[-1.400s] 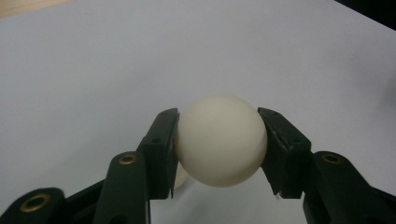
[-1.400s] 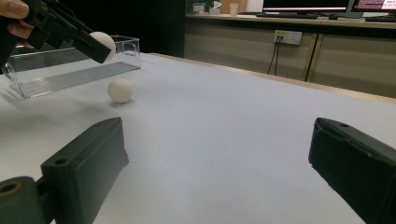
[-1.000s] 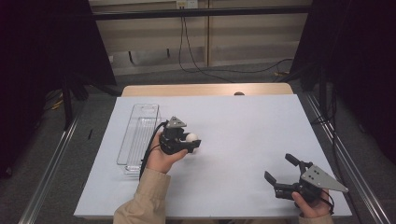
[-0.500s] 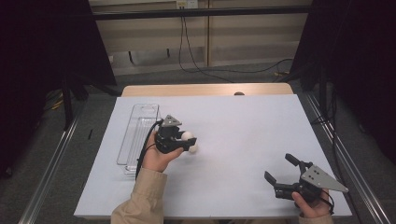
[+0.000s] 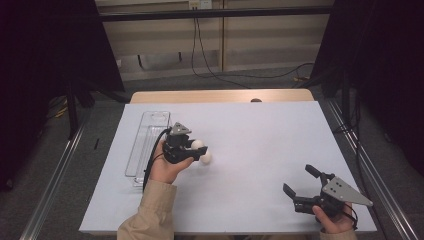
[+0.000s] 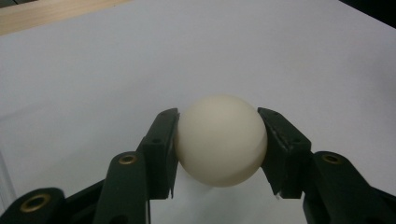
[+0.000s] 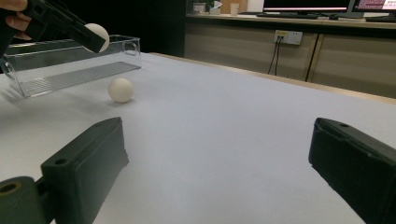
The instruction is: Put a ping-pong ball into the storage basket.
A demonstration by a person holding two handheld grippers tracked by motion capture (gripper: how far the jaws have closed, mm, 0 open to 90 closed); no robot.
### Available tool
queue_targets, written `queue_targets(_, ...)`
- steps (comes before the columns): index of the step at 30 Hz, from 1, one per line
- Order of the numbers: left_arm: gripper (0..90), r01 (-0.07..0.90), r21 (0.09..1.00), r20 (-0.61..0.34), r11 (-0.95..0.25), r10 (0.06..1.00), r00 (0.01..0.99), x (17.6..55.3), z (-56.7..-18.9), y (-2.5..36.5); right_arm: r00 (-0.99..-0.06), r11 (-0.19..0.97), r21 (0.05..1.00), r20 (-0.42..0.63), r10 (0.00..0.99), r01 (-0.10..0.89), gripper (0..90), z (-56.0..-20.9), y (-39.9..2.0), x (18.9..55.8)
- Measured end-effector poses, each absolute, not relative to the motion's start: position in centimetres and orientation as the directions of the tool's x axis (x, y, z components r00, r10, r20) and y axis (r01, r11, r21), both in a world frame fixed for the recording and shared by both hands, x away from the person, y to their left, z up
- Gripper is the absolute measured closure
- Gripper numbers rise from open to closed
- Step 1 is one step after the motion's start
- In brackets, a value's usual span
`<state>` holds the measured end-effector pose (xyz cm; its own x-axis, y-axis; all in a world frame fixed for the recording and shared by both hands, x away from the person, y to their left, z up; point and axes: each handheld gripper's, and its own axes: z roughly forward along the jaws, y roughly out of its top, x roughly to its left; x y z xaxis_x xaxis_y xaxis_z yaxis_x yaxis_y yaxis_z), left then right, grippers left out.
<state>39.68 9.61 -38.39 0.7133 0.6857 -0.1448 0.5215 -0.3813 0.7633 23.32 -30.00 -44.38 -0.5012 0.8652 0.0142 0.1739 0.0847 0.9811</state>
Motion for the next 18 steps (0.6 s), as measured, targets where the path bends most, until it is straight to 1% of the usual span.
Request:
queue_targets(8, 51.0, 0.526, 0.767, -0.151, -0.368, 0.693, 0.705, 39.70, -38.37, 9.80, -0.501, 0.085, 0.981, 0.014, 0.865, 0.174, 3.4, -44.38, -29.99, 23.33)
queue_targets(11, 51.0, 0.519, 0.764, -0.133, -0.384, 0.692, 0.709, 39.79, -38.31, 10.04, -0.502, 0.088, 0.981, 0.012, 0.865, 0.174, 3.4, -44.38, -29.98, 23.32)
queue_targets(18, 51.0, 0.527, 0.767, -0.142, -0.366, 0.704, 0.696, 39.82, -38.25, 10.36, -0.501, 0.087, 0.981, 0.012, 0.865, 0.174, 3.4, -44.38, -29.99, 23.32)
